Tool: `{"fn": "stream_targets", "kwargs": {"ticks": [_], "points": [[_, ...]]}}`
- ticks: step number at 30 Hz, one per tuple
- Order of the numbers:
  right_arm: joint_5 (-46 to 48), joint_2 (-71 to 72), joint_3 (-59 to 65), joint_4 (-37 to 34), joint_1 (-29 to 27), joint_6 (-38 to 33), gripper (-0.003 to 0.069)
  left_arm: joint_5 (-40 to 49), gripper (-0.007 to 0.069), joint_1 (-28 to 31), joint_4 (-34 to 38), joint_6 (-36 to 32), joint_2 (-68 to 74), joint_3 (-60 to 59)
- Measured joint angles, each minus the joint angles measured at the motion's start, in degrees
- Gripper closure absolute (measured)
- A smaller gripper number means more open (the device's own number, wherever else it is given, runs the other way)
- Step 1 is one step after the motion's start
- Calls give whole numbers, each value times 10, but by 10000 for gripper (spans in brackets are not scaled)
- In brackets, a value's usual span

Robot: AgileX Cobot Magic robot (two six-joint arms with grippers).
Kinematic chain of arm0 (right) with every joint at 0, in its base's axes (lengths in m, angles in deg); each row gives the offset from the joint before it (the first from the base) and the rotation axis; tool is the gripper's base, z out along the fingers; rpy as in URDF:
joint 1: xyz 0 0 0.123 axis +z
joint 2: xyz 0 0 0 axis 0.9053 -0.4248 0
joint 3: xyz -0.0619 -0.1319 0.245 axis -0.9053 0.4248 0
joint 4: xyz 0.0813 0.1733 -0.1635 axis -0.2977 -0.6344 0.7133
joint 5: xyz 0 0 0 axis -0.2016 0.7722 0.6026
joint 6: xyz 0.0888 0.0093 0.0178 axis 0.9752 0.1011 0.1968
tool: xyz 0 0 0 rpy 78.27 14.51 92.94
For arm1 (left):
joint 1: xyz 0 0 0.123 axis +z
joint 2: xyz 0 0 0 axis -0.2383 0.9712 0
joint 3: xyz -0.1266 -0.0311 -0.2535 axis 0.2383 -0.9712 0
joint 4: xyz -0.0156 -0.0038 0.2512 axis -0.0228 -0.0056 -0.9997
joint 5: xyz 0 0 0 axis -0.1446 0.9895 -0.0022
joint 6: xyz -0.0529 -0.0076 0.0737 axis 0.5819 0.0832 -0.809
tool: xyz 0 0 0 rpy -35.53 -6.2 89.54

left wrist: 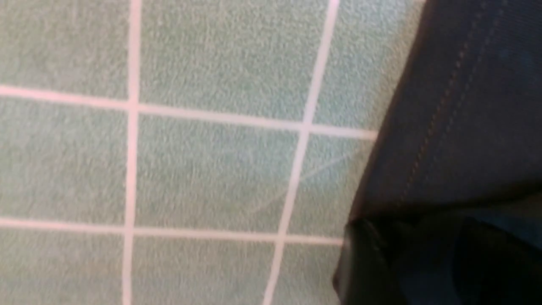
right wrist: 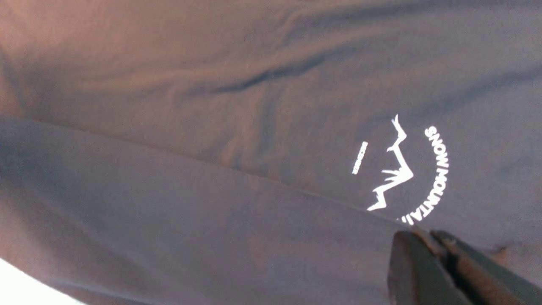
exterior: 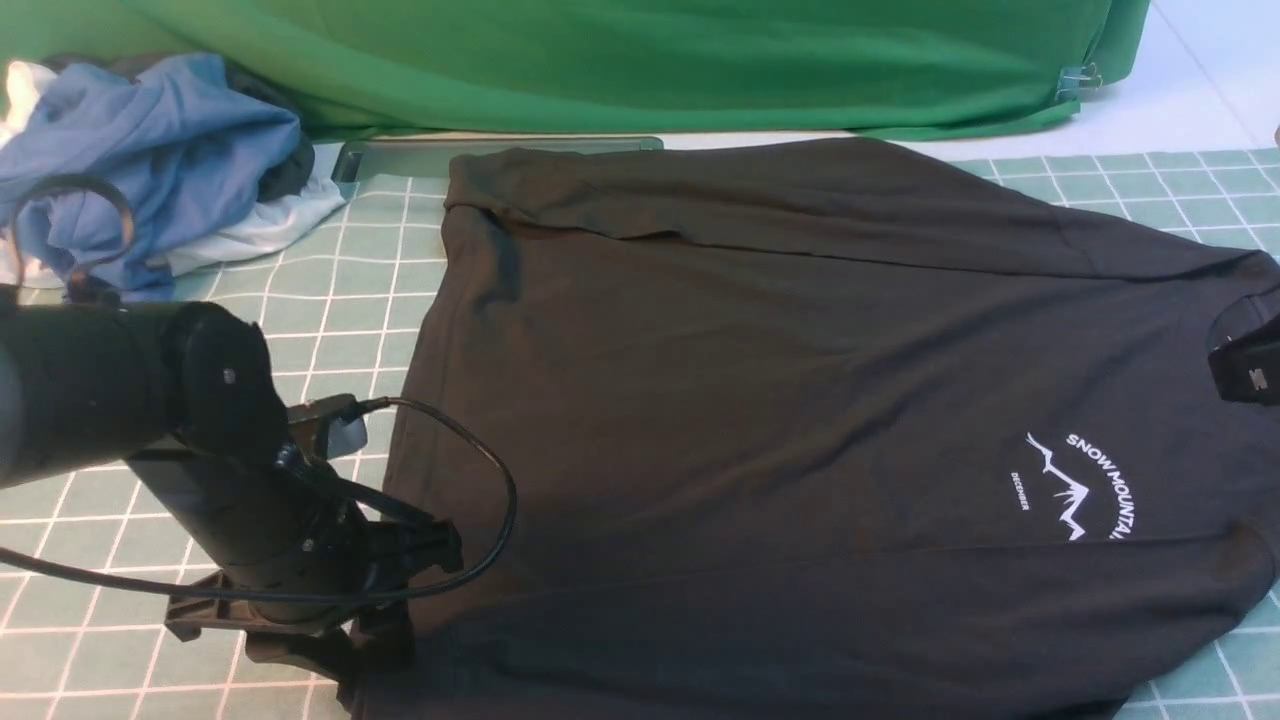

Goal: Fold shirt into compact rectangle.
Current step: 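Grasp the left edge of the dark T-shirt lying flat on the table, then fold the left side of the black T-shirt inward over its body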

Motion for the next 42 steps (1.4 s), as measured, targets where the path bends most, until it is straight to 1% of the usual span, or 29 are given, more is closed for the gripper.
{"fn": "stream_targets", "kwargs": {"ticks": [1,4,7,10,13,16,18,22,23,24,28,31,33,34,36,42], "points": [[-1,0,0,0,0,-2,601,-3,285,0,0,-1,3,0],[-1,0,0,1,0,-2,588,-9,250,0,0,-3,6,0],[-1,0,0,1,0,-3,581,-14,244,0,7,-14,7,0],[-1,0,0,1,0,-4,573,-17,257,0,40,-31,7,0],[-1,0,0,1,0,-4,567,-19,293,0,58,-48,7,0],[-2,0,0,1,0,-4,561,-21,376,0,63,-64,7,0],[-2,0,0,1,0,-4,557,-21,412,0,63,-70,7,0],[-3,0,0,2,0,-4,549,-21,563,0,62,-75,7,0],[-3,0,0,2,0,-4,549,-21,563,0,62,-75,7,0],[-3,0,0,2,0,-6,546,-21,594,0,59,-79,7,1],[-3,0,0,2,0,-12,539,-1,604,0,56,-80,-1,16],[-3,0,0,2,0,-12,534,21,604,0,54,-75,-24,45],[-3,0,0,2,0,-12,532,51,604,0,40,-33,-51,109],[-3,0,0,2,0,-12,532,54,604,0,38,-29,-51,121],[-4,0,0,2,0,-12,529,84,604,-4,7,5,-56,195],[-8,0,0,2,0,-13,522,108,604,-5,-35,41,-38,326]]}}
